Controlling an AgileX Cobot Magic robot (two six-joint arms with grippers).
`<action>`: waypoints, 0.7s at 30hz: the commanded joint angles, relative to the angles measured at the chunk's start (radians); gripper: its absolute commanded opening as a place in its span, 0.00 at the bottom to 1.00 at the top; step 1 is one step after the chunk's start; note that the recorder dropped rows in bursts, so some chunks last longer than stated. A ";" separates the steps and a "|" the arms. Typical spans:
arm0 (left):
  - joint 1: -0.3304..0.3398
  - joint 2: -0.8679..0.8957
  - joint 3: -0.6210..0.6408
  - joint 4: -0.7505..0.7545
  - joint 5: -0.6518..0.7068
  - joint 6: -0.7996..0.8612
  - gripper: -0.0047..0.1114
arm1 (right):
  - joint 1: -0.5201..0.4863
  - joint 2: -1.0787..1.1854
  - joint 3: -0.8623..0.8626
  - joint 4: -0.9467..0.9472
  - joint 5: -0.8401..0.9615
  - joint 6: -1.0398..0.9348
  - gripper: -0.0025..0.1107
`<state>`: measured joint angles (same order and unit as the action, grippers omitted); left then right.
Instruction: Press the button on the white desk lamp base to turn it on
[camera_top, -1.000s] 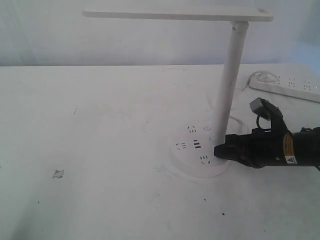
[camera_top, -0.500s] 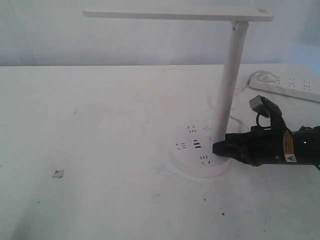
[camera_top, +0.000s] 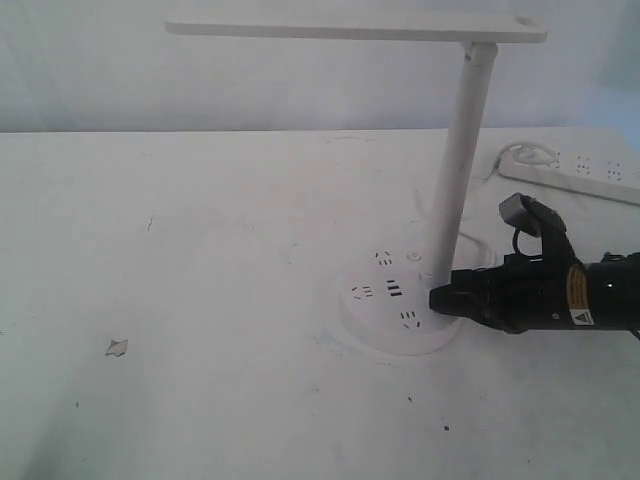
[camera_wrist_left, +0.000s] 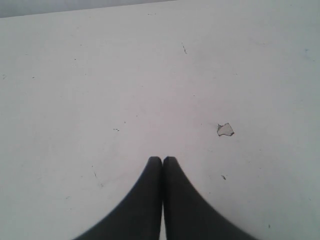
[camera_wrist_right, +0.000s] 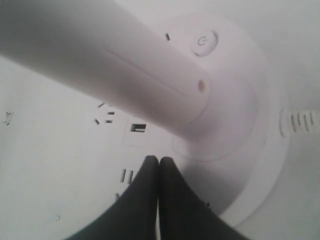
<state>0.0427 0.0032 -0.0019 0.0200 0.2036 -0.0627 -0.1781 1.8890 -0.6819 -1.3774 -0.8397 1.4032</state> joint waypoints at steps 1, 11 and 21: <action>-0.008 -0.003 0.002 -0.004 -0.002 0.000 0.04 | -0.003 -0.035 -0.005 -0.011 0.009 -0.019 0.02; -0.008 -0.003 0.002 -0.004 -0.002 0.000 0.04 | -0.003 -0.040 -0.005 -0.040 0.060 -0.011 0.02; -0.008 -0.003 0.002 -0.004 -0.002 0.000 0.04 | -0.003 -0.028 -0.005 -0.056 0.075 -0.011 0.02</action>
<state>0.0427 0.0032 -0.0019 0.0200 0.2036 -0.0627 -0.1781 1.8590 -0.6844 -1.4193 -0.7818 1.3988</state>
